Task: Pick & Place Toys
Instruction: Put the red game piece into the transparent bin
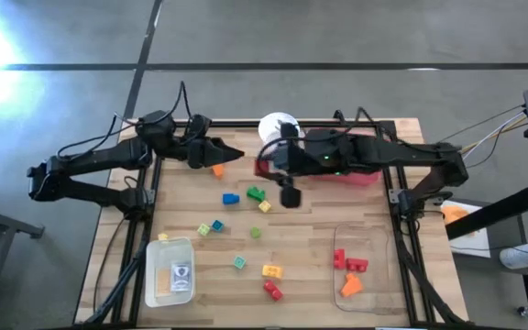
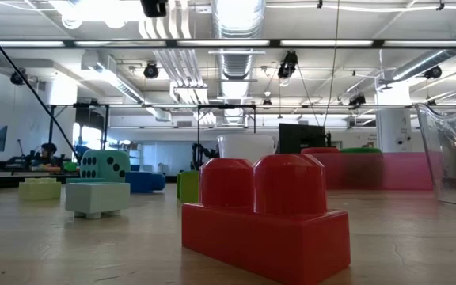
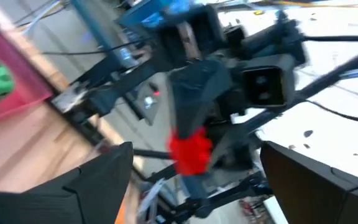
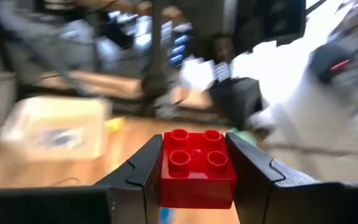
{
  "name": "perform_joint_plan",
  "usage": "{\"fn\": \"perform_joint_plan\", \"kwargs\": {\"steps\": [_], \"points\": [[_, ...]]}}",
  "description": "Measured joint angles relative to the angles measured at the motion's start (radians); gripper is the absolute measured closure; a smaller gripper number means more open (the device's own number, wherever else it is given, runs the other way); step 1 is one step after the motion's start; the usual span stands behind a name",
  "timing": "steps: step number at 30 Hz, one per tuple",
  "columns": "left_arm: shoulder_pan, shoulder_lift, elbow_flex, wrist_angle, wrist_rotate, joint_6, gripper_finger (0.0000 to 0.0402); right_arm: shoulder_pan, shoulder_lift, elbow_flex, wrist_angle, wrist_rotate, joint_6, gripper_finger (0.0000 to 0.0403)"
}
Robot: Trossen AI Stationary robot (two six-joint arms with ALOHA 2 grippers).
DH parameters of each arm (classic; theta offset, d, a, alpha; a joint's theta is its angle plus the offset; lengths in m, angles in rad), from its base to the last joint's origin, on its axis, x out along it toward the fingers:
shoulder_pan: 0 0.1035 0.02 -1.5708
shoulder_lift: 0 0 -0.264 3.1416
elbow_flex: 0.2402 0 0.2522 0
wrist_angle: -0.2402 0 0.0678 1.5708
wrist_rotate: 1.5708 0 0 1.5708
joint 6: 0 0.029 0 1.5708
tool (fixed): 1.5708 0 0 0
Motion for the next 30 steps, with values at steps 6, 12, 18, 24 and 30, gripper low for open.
{"fn": "perform_joint_plan", "kwargs": {"steps": [6, 12, 18, 24, 30], "points": [[0.031, 0.000, -0.001, -0.131, -0.001, 0.040, 0.0047, 0.011, -0.093, -0.002, -0.304, -0.195, 0.194, 0.0274], [0.062, 0.000, -0.001, -0.189, -0.001, 0.069, 0.0047, 0.067, -0.157, -0.002, -0.594, -0.258, 0.414, 0.0274], [0.080, -0.001, -0.001, -0.194, -0.001, 0.093, 0.0047, 0.173, -0.174, -0.005, -0.785, -0.265, 0.636, 0.0274], [0.109, -0.002, -0.001, -0.195, 0.000, 0.093, 0.0047, 0.297, -0.174, -0.019, -0.872, -0.264, 0.834, 0.0274], [0.151, -0.002, 0.000, -0.229, 0.000, 0.093, 0.0047, 0.440, -0.174, -0.064, -0.933, -0.208, 1.091, 0.0274]]}}
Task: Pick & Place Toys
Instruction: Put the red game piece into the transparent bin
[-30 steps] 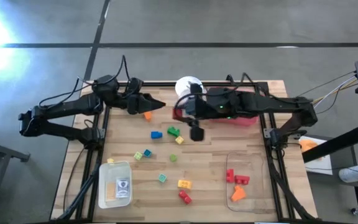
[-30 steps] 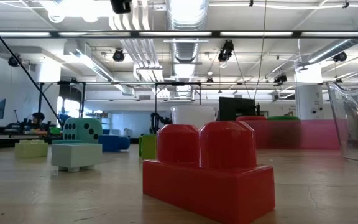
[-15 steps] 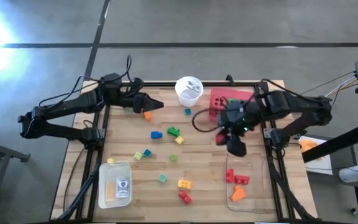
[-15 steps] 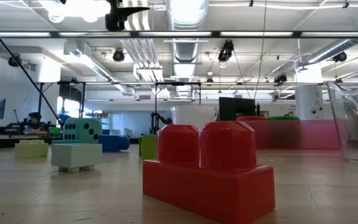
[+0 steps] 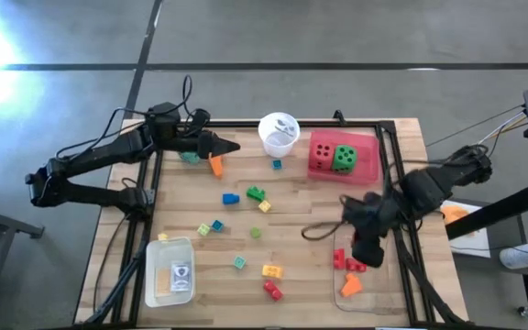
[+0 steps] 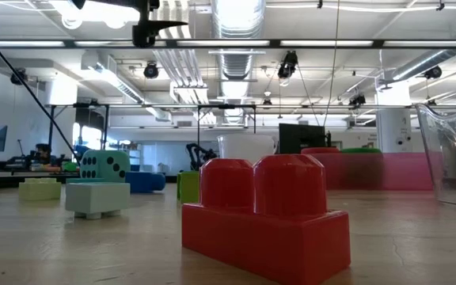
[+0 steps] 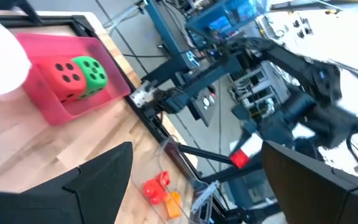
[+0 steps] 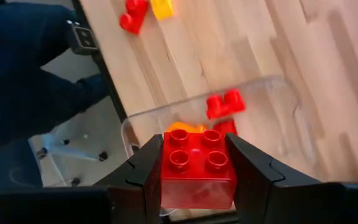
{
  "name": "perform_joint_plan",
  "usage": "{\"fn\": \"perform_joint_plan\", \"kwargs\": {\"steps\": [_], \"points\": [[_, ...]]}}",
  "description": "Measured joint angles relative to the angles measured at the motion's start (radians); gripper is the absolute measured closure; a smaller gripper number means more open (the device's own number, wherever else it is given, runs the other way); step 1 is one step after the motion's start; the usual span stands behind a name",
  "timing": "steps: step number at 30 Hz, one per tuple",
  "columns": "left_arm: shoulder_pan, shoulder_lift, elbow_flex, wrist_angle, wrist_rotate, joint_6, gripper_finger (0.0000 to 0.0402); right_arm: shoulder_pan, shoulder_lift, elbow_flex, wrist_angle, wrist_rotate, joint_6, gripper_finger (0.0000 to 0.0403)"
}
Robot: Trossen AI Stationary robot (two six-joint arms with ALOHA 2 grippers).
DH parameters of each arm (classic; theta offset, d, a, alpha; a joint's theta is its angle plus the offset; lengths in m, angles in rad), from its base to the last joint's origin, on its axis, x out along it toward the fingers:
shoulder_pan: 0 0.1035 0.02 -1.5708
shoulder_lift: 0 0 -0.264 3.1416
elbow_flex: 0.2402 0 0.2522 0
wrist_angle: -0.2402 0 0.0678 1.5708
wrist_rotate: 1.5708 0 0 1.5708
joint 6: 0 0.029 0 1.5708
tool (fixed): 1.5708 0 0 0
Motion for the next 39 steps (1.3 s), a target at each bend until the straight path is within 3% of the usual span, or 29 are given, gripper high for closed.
{"fn": "perform_joint_plan", "kwargs": {"steps": [11, 19, 27, 33, 39], "points": [[0.115, 0.000, 0.000, -0.019, 0.032, 0.000, 0.0047, 0.206, 0.001, -0.262, 0.055, 0.022, 0.441, 0.0274], [0.148, 0.000, 0.000, -0.046, 0.089, -0.007, 0.0047, 0.220, 0.001, -0.504, 0.222, 0.024, 0.594, 0.0274], [0.148, 0.000, 0.000, -0.094, 0.090, -0.008, 0.0047, 0.219, -0.013, -0.656, 0.284, 0.031, 0.982, 0.0274], [0.148, 0.000, 0.000, -0.094, 0.090, -0.008, 0.0047, 0.210, -0.013, -0.726, 0.391, 0.103, 1.037, 0.0274], [0.148, 0.000, 0.000, -0.094, 0.090, -0.011, 0.0047, 0.189, -0.013, -0.779, 0.399, 0.105, 1.041, 0.0274]]}}
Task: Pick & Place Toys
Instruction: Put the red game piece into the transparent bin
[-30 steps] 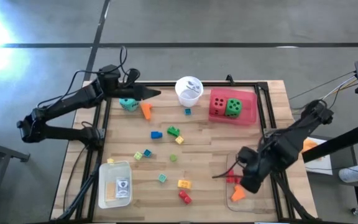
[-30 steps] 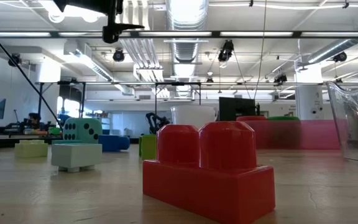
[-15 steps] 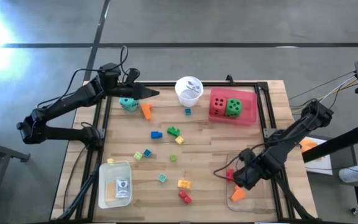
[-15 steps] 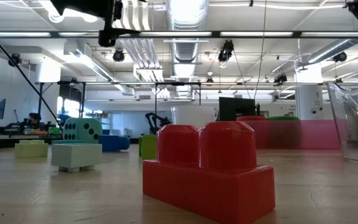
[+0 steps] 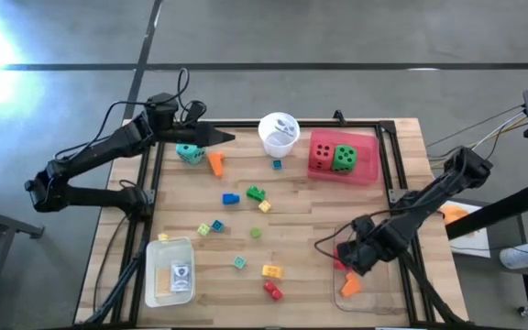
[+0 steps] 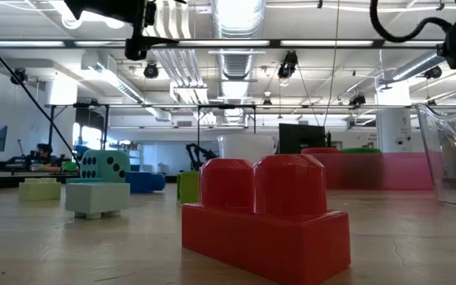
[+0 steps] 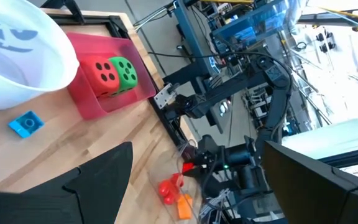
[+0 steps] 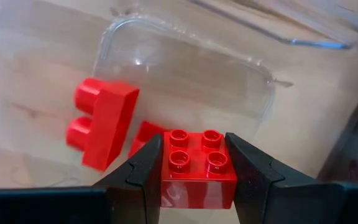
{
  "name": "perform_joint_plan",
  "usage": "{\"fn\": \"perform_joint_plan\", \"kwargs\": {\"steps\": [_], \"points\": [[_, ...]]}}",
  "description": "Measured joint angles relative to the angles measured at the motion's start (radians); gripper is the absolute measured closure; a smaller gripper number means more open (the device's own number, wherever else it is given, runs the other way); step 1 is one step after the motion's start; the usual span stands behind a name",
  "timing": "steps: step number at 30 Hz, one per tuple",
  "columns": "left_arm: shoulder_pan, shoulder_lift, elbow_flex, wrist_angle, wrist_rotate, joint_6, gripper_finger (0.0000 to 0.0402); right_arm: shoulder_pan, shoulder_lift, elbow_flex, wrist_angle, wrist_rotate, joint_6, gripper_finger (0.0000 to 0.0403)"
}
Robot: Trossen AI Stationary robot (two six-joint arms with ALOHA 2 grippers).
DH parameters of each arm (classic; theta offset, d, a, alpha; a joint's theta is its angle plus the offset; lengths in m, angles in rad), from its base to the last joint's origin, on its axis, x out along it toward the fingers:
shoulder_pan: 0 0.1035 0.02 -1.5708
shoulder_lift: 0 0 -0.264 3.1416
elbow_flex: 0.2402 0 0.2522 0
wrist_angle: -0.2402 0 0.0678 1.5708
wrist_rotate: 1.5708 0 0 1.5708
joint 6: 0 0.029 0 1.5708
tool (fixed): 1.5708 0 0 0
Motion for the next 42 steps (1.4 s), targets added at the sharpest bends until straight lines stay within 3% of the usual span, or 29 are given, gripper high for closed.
{"fn": "perform_joint_plan", "kwargs": {"steps": [12, 28, 42], "points": [[0.000, 0.000, 0.000, 0.000, 0.008, -0.016, 0.0047, -0.020, -0.003, -0.146, 0.185, 0.026, 0.039, 0.0274], [0.000, 0.000, 0.000, -0.001, 0.015, -0.026, 0.0047, -0.021, -0.001, -0.155, 0.180, 0.025, 0.023, 0.0274], [0.000, 0.000, 0.000, -0.001, 0.018, -0.022, 0.0047, -0.019, 0.002, -0.026, 0.127, 0.024, -0.405, 0.0274]]}}
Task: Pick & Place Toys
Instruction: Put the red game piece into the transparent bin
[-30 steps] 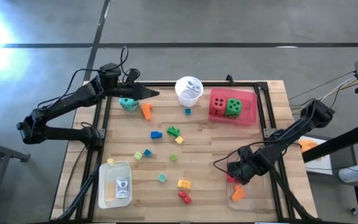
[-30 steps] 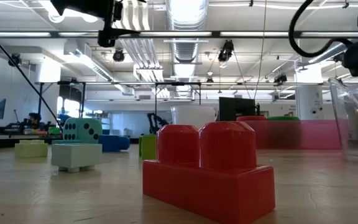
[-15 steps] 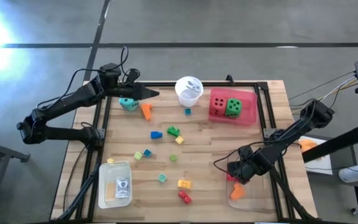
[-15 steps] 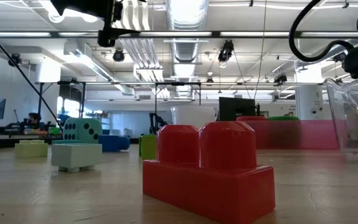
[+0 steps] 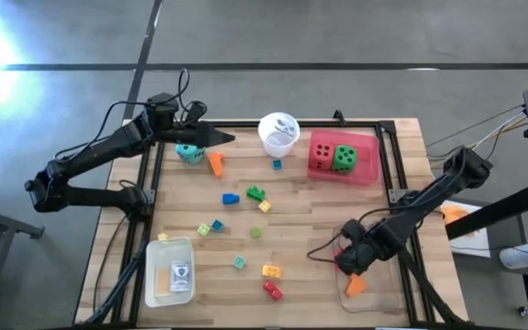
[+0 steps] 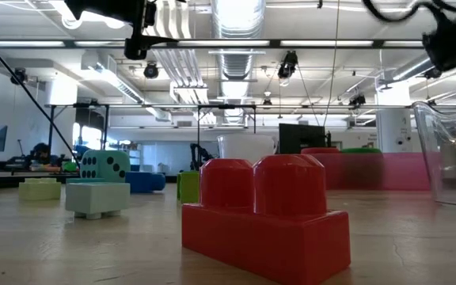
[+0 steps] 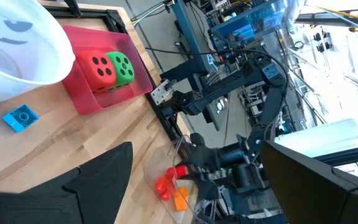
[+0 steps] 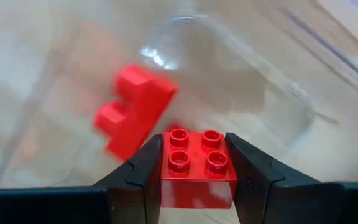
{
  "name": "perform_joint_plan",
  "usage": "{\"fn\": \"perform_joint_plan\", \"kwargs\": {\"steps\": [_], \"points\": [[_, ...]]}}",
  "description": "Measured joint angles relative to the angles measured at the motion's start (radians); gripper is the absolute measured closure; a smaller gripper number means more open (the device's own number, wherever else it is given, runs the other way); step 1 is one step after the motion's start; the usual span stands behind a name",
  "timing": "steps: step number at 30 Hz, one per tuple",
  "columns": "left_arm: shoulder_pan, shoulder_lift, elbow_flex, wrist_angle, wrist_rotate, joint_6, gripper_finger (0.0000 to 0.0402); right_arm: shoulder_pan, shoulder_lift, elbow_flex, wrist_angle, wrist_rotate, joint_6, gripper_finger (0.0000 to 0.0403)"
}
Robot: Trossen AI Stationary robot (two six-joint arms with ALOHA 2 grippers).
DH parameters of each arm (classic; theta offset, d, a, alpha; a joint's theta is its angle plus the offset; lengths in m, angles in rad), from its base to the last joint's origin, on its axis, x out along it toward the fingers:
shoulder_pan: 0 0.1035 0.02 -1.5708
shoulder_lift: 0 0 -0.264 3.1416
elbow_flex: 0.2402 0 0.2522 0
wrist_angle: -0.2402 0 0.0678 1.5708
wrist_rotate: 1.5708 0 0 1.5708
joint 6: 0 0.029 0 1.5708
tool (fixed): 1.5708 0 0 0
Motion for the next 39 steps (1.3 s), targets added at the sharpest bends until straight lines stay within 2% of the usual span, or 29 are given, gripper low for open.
{"fn": "perform_joint_plan", "kwargs": {"steps": [7, 12, 14, 20, 26, 39], "points": [[0.000, 0.000, 0.000, 0.000, 0.006, 0.009, 0.0047, 0.015, 0.014, 0.103, 0.031, -0.001, -0.434, 0.0274], [0.000, 0.000, 0.000, 0.000, 0.015, 0.011, 0.0047, 0.018, 0.046, 0.111, 0.084, -0.008, -0.619, 0.0274], [0.000, 0.000, 0.000, -0.001, 0.015, 0.013, 0.0047, 0.018, 0.063, 0.103, 0.107, -0.044, -0.669, 0.0274], [0.000, 0.000, 0.000, -0.004, 0.023, 0.019, 0.0047, 0.030, 0.117, 0.091, 0.113, -0.154, -0.787, 0.0274], [0.001, 0.000, 0.000, -0.004, 0.023, 0.029, 0.0047, 0.031, 0.154, 0.091, 0.179, -0.161, -0.878, 0.0274], [0.001, 0.000, 0.000, -0.007, 0.027, 0.034, 0.0047, 0.031, 0.228, 0.087, 0.242, -0.220, -0.920, 0.0274]]}}
